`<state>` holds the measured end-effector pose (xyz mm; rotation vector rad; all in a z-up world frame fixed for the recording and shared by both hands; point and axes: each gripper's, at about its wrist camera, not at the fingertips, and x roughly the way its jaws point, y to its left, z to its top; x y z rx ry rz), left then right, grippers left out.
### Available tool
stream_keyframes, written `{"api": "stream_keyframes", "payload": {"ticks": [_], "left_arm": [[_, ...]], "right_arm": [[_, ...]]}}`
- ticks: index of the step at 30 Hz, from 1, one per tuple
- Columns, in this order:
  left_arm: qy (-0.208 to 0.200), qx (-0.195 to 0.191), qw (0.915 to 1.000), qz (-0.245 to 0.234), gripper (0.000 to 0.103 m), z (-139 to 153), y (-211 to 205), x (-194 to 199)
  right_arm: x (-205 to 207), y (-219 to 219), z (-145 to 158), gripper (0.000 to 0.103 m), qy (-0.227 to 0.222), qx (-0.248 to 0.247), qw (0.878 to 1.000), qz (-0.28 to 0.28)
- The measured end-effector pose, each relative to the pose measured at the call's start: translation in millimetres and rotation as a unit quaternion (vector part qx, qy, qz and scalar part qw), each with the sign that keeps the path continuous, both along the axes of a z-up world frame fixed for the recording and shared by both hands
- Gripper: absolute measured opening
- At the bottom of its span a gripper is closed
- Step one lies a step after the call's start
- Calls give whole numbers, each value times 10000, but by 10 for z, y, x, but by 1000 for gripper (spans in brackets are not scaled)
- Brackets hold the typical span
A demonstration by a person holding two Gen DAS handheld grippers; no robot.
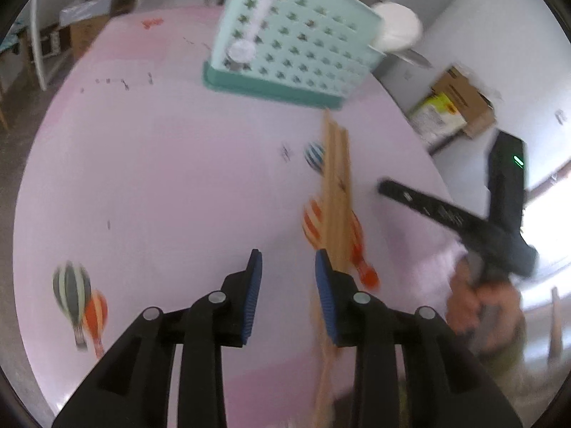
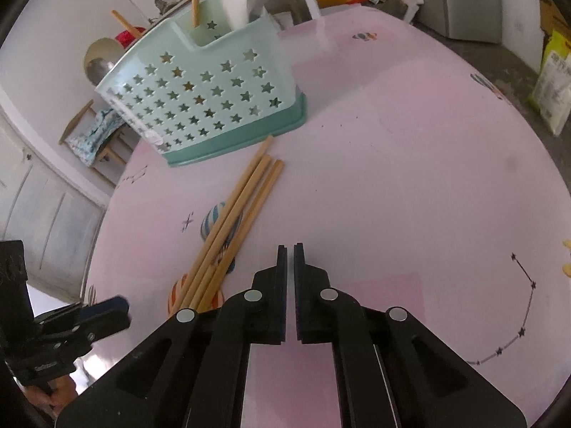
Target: Organize utensils
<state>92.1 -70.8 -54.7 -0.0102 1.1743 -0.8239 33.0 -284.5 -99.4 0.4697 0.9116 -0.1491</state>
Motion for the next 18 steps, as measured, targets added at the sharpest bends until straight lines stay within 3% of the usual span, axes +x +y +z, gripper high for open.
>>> {"api": "stream_keyframes", "payload": {"ticks": [5, 12, 13, 15, 18], "left_arm": [[33, 225, 9967, -777, 30, 44, 13, -465], [-786, 1319, 9802, -1248, 29, -77, -238, -903], [-906, 1469, 9771, -1248, 26, -70, -270, -930], [-1023, 1623, 9737, -1229, 7, -62, -287, -946], [-993, 1548, 9760, -1169, 6, -14, -238, -929]], "right_arm": [[-82, -53, 5, 4, -3, 132, 9999, -12], [-156, 32, 61, 5, -95, 162, 9998, -8], [-165, 34, 74, 5, -112, 163, 9998, 0], [-161, 59, 90, 5, -132, 160, 9998, -4], [-142, 52, 103, 5, -151, 164, 9997, -19]]}}
